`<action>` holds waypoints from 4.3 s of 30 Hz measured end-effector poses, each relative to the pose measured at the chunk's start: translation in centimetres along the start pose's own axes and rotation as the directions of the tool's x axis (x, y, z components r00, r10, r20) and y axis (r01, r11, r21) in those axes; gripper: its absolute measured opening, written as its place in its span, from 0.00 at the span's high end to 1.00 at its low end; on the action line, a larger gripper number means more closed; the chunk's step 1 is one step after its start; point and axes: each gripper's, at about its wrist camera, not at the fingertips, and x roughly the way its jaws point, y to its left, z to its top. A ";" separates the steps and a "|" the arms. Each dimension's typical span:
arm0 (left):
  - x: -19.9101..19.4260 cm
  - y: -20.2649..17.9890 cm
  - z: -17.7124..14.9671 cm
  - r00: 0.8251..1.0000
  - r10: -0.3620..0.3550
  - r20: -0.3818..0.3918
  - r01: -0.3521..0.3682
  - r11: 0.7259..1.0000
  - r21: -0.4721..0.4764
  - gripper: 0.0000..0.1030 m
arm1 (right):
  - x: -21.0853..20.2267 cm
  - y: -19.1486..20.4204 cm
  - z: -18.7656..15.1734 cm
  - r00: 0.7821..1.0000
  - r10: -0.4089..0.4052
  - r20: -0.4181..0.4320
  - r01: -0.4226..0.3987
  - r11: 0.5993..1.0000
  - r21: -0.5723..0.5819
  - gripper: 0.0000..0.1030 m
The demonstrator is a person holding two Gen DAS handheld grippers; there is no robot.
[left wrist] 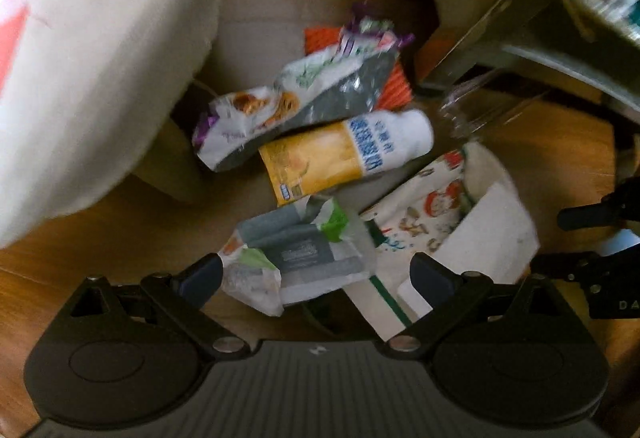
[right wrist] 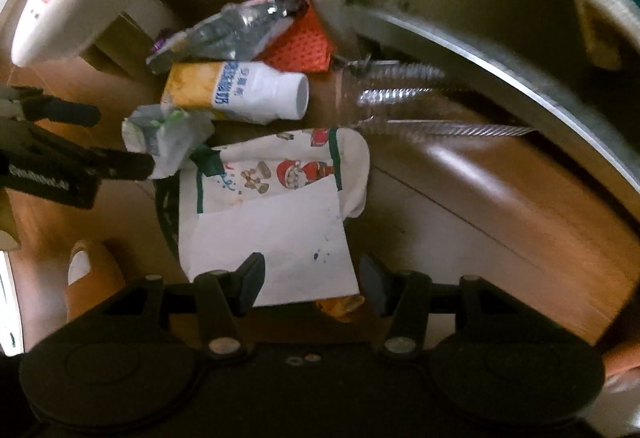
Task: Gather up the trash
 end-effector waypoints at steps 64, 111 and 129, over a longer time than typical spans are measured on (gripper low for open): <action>-41.8 -10.4 -6.2 0.825 -0.097 0.556 0.042 0.993 0.111 0.93 | -43.3 7.0 -16.3 0.671 -0.097 0.735 0.172 0.985 -0.028 0.99; -52.2 -29.7 14.7 0.721 -0.217 0.658 0.057 0.965 0.256 0.93 | -57.2 -3.6 -0.8 0.473 -0.260 0.842 0.368 0.926 0.080 0.95; -52.0 -29.4 14.2 0.763 -0.176 0.622 0.058 0.977 0.205 0.44 | -58.6 -3.7 -3.4 0.490 -0.231 0.841 0.318 0.945 0.074 0.59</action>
